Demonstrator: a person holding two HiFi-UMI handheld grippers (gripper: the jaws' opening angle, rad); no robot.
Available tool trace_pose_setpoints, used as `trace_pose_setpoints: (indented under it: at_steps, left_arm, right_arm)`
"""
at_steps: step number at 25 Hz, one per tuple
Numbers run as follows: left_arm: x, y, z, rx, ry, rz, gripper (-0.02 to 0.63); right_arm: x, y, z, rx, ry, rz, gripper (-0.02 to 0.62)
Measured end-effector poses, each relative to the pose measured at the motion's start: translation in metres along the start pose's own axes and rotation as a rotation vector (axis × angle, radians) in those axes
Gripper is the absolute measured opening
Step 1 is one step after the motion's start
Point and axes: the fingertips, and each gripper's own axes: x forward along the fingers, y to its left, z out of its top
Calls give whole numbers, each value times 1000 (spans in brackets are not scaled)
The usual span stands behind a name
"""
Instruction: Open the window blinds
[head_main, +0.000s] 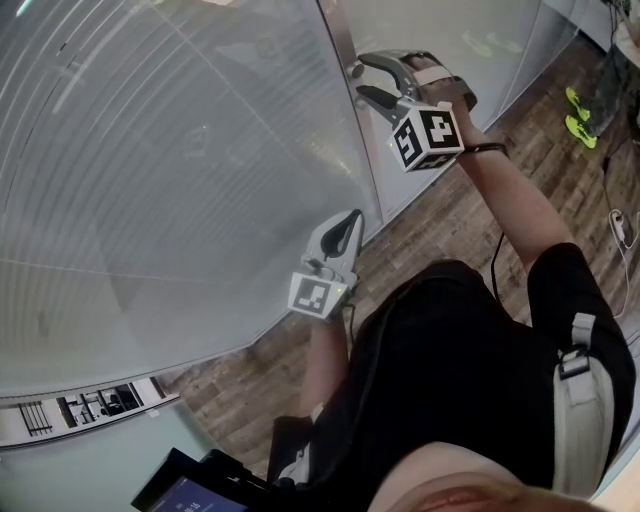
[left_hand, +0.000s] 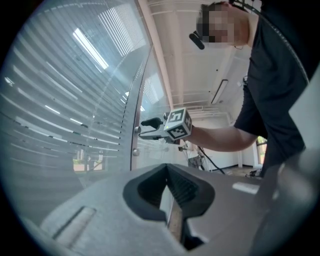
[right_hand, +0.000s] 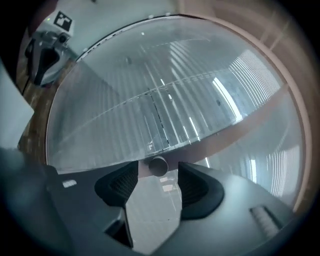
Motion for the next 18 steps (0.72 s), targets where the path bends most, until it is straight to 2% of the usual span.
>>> trace_pose_setpoints:
  at_steps: [2,4,9,12,18]
  left_arm:
    - [2,0,1,3,-2,-4,3]
    - [2,0,2,0,-8,-4,3]
    - [2,3,3,-6,-5,10,3]
    - [2,3,2,-12,-3,17,3]
    - [-1,2,-3,-20,8,21,3]
  right_arm:
    - [3,3,-1,-101,8,14,252]
    - [4,4,0,-141,11,18,245]
    - [9,5,0,-169,11,19,222]
    - [12,3,-2,-191,21,12,128]
    - [12,5,-1,-162,20,1,127]
